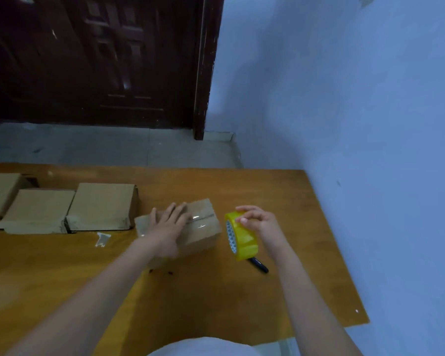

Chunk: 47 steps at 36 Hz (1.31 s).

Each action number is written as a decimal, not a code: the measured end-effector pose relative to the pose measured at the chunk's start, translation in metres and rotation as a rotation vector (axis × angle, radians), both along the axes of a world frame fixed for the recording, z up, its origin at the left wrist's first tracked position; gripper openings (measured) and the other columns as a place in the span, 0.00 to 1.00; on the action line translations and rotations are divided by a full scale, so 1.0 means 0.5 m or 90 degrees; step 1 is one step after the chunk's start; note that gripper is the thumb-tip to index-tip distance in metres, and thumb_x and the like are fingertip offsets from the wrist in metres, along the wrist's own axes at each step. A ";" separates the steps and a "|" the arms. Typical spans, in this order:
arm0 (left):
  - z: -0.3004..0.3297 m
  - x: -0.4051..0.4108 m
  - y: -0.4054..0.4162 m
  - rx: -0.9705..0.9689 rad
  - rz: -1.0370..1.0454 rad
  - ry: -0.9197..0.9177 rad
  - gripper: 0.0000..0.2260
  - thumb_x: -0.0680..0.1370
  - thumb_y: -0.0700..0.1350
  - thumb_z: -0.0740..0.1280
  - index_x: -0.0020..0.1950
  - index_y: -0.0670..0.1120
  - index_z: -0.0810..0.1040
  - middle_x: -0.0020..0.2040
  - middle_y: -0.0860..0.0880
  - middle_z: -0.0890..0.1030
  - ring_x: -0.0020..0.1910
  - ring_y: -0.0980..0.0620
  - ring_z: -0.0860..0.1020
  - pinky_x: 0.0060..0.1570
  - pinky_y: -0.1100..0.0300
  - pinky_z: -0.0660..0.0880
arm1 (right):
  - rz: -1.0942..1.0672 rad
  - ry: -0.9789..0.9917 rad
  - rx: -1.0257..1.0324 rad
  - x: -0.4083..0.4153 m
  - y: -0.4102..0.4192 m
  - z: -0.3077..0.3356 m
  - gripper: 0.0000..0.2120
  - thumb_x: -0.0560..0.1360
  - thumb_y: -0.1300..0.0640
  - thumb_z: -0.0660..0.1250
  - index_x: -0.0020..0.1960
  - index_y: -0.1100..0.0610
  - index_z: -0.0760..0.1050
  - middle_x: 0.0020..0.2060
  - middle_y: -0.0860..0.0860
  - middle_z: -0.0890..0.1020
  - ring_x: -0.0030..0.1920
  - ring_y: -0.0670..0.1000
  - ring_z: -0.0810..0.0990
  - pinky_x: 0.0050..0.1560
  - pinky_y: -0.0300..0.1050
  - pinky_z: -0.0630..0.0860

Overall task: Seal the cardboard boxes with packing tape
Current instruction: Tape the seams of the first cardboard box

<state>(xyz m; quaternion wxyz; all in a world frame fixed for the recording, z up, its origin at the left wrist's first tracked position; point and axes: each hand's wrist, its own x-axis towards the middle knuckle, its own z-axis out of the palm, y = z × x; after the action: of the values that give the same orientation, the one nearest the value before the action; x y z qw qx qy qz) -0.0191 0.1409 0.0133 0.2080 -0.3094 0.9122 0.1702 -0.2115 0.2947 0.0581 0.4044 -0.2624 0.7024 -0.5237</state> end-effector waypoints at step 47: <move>0.150 -0.078 0.080 0.356 0.257 0.654 0.09 0.73 0.56 0.64 0.35 0.56 0.79 0.27 0.50 0.73 0.30 0.50 0.69 0.33 0.52 0.71 | -0.051 0.040 -0.066 0.104 -0.066 0.141 0.11 0.77 0.56 0.66 0.59 0.52 0.79 0.60 0.46 0.77 0.60 0.50 0.78 0.59 0.46 0.76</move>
<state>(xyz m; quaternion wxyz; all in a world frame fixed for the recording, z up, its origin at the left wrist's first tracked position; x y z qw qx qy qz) -0.0582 0.1810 0.0884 -0.2209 -0.2883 0.7402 0.5659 -0.1597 0.2617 0.1288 0.3467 -0.2708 0.6969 -0.5664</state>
